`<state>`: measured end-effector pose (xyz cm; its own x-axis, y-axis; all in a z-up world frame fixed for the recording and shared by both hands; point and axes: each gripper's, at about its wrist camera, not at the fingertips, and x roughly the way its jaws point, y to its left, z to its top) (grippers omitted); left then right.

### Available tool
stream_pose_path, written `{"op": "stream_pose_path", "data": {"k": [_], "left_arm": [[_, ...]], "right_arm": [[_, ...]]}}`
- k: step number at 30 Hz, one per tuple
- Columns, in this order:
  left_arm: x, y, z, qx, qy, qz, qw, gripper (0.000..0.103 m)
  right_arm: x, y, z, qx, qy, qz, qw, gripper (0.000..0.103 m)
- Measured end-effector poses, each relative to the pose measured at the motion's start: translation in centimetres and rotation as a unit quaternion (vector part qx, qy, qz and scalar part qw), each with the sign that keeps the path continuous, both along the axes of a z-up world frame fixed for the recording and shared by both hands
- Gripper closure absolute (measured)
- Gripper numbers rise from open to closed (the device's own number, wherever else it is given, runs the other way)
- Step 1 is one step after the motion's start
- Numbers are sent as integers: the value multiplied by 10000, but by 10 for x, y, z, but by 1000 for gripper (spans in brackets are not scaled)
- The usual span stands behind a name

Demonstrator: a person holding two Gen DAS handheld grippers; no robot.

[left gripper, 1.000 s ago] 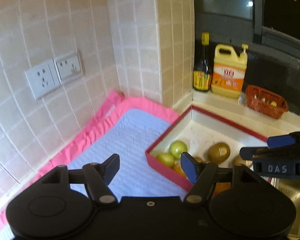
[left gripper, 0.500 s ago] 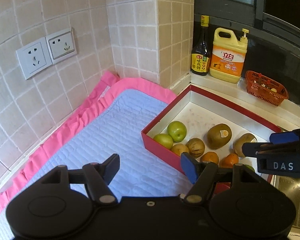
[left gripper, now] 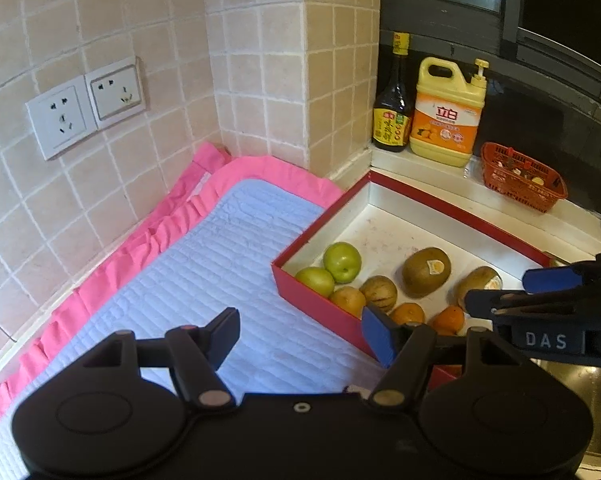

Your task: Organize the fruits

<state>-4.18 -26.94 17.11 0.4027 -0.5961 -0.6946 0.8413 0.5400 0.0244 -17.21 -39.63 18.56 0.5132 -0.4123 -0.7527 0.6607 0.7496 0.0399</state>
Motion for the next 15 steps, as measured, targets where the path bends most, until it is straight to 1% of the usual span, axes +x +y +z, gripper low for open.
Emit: {"op": "stream_pose_path", "data": {"k": [2, 15], "left_arm": [[-1, 0, 1, -23, 57, -31, 10000, 23], [-5, -2, 0, 10, 23, 7, 10000, 23]], "right_arm": [[0, 0, 0, -3, -2, 25, 10000, 43], [0, 1, -1, 10, 15, 43, 10000, 42]]}}
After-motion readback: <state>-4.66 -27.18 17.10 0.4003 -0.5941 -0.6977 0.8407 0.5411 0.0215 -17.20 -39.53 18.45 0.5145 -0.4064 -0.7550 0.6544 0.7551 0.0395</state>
